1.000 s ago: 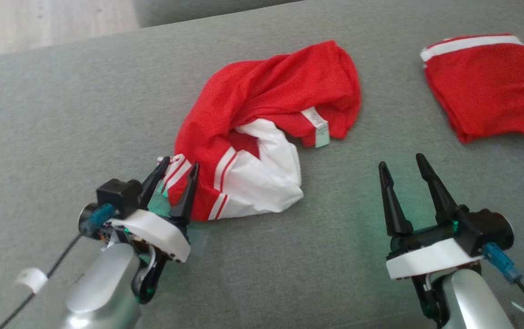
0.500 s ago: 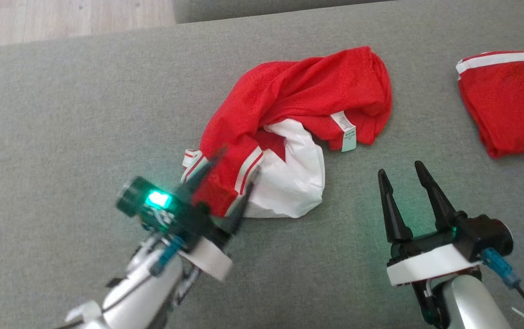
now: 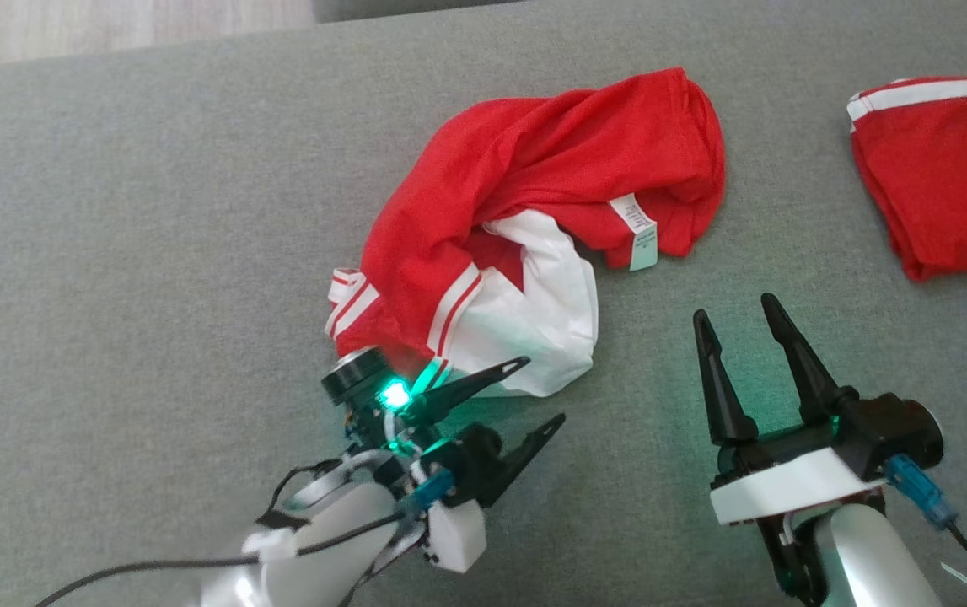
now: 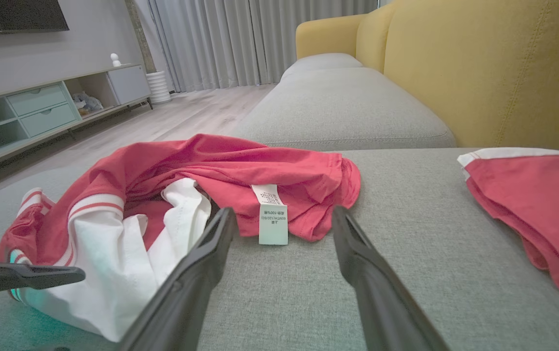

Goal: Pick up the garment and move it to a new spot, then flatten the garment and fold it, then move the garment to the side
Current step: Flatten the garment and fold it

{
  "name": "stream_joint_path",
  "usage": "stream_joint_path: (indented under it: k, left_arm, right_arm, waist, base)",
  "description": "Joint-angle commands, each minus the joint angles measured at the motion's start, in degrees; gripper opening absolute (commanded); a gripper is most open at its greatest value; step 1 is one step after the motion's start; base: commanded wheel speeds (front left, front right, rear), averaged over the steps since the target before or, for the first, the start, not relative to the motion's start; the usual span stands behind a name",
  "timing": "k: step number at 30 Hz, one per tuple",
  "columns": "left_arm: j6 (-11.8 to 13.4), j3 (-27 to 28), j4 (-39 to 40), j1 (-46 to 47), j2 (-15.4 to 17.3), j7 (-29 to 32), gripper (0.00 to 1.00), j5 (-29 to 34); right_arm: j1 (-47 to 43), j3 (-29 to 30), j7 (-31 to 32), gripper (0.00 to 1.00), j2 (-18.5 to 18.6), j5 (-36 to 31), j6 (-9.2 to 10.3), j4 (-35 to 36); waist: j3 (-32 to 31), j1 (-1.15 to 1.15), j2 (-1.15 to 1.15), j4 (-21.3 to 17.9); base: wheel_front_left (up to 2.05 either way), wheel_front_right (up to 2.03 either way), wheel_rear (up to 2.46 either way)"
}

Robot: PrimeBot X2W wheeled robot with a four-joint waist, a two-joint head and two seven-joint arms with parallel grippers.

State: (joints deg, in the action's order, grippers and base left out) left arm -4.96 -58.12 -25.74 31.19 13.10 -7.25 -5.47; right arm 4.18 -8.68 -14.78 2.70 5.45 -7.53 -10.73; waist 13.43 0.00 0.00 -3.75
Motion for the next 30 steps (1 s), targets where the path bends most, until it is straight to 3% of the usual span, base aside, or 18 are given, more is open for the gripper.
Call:
stream_joint_path:
  k: [1,15,16,18,19,25,30]
  left_arm:
    - [-0.1,0.8,-0.1,3.2,-0.5,0.9,1.00,0.8]
    - [0.8,0.7,-10.3,6.7,-6.5,3.1,1.00,-0.9]
    - [0.9,0.9,-11.3,6.7,-6.8,3.3,0.90,-1.5]
    - [1.4,1.2,-13.2,6.9,-7.4,3.6,0.14,-2.0]
    - [1.5,1.2,-14.0,7.0,-7.6,3.5,0.00,-2.1]
    - [2.4,1.7,-13.7,6.2,-7.7,-1.3,0.00,-3.2]
    - [2.2,1.9,-7.3,2.7,-3.2,-2.7,0.00,-4.5]
  right_arm:
    - [2.0,-1.4,-0.2,1.00,0.2,-0.4,0.04,1.9]
    - [3.3,-1.7,-0.2,1.00,0.2,0.2,0.04,2.5]
    - [3.4,-1.8,-0.2,1.00,0.2,0.2,0.04,2.5]
    - [3.5,-1.8,-0.2,1.00,0.2,0.3,0.04,2.5]
    - [3.5,-1.8,-0.2,1.00,0.2,0.3,0.04,2.5]
    - [2.8,-0.7,-0.2,1.00,0.2,0.0,0.04,2.9]
    - [1.8,0.1,-0.2,1.00,0.2,-0.4,0.04,2.8]
  waist:
    - [0.5,0.00,0.00,-0.4]
    - [3.1,0.00,0.00,-2.3]
    - [3.2,0.00,0.00,-2.3]
    - [3.3,0.00,0.00,-2.4]
    - [3.3,0.00,0.00,-2.4]
    - [2.2,0.00,0.00,-0.8]
    - [0.7,0.00,0.00,1.7]
  base:
    - [0.00,0.00,0.00]
    - [0.00,0.00,0.00]
    - [0.00,0.00,0.00]
    - [0.00,0.00,0.00]
    - [0.00,0.00,0.00]
    - [0.00,0.00,0.00]
    - [0.00,0.00,0.00]
